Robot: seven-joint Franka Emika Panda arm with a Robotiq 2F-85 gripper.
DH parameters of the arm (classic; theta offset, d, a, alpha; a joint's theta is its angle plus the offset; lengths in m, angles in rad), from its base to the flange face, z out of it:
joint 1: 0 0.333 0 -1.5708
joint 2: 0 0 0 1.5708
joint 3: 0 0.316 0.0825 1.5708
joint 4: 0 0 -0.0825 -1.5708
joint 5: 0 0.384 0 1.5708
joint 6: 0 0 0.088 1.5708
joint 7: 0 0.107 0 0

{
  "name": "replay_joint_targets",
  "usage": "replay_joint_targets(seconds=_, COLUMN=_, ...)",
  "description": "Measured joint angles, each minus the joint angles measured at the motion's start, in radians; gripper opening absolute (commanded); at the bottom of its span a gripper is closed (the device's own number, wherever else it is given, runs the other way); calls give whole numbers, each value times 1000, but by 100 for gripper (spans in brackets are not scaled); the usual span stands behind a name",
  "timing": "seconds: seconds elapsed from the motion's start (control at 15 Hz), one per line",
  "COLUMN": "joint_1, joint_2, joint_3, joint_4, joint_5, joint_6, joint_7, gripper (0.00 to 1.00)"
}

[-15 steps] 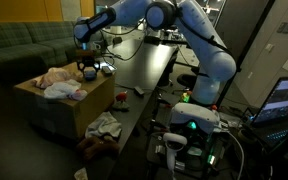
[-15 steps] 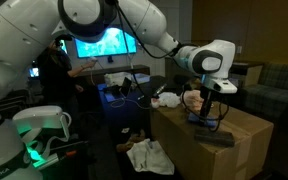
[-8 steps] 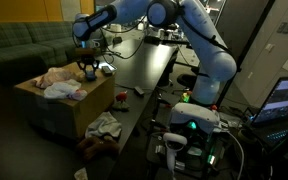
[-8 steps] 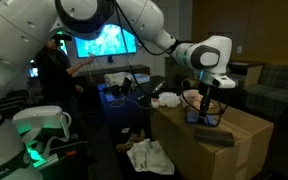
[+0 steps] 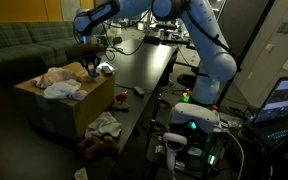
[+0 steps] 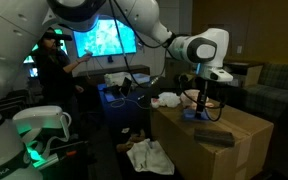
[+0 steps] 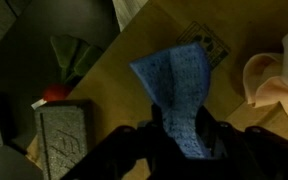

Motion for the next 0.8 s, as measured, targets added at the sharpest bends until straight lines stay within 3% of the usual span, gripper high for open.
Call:
replay_joint_targets(seconds=0.4, joint_1=-11, joint_2=-104, joint_3=-2, joint_4=-111, joint_5=0, joint_6=-39, joint_7=-118, gripper=10)
replay_joint_targets(seconds=0.8, joint_1=-49, joint_2=-288, joint_3=-12, joint_4=-331, joint_5=-1, joint_6=-49, joint_7=-254, gripper=11)
